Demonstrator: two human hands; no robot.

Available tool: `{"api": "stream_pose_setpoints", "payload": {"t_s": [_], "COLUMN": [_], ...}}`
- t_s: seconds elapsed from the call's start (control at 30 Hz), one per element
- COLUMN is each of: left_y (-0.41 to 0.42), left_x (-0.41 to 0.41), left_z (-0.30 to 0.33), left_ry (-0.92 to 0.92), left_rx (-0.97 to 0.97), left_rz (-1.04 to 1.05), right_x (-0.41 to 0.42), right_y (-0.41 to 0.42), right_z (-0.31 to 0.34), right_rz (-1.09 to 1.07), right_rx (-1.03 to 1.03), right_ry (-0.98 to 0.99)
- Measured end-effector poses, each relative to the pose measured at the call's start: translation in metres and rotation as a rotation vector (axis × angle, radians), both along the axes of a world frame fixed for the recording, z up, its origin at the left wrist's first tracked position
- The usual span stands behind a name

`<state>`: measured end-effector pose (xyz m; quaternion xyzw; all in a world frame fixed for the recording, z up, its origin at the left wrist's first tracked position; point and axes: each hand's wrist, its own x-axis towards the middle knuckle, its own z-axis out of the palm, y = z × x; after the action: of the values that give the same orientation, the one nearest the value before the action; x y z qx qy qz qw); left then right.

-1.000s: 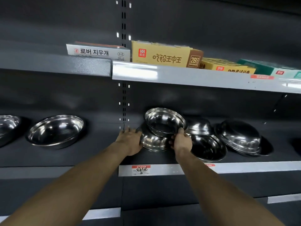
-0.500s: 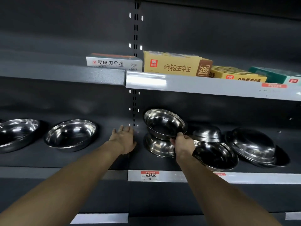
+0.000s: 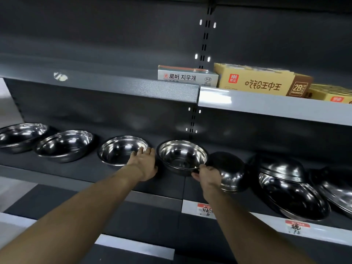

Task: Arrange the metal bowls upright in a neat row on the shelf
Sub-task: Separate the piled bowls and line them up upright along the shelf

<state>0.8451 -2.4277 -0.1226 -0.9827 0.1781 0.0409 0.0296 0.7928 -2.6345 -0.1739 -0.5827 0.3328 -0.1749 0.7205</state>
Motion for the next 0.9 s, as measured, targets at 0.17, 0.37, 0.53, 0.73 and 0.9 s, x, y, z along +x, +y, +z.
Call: {"api": "stream_pose_setpoints", "payload": {"t_s": [0.17,0.37,0.53,0.73,0.9], "left_y": [0.001,-0.021,-0.053,-0.106,-0.155], "left_x": [0.001,0.001,0.004,0.007,0.011], "left_z": [-0.006,-0.007,-0.005,-0.006,-0.010], "left_ry": [0.014,0.015,-0.012,-0.011,-0.007], "left_rx": [-0.032,-0.068,-0.099,-0.132,-0.139], "left_rz": [-0.020,-0.095,-0.170,-0.279,-0.359], "right_x": [0.000,-0.003,-0.015,-0.035,-0.048], "right_y": [0.006,0.004,-0.022,-0.073,-0.110], "right_z": [-0.012,-0.024,-0.019,-0.016,-0.018], "right_rz": [0.065,0.166,0.197,-0.016,-0.120], "right_rx": [0.012,0.084,-0.052,-0.037,-0.039], "right_ry": [0.056,0.093,0.225,0.239,0.222]}}
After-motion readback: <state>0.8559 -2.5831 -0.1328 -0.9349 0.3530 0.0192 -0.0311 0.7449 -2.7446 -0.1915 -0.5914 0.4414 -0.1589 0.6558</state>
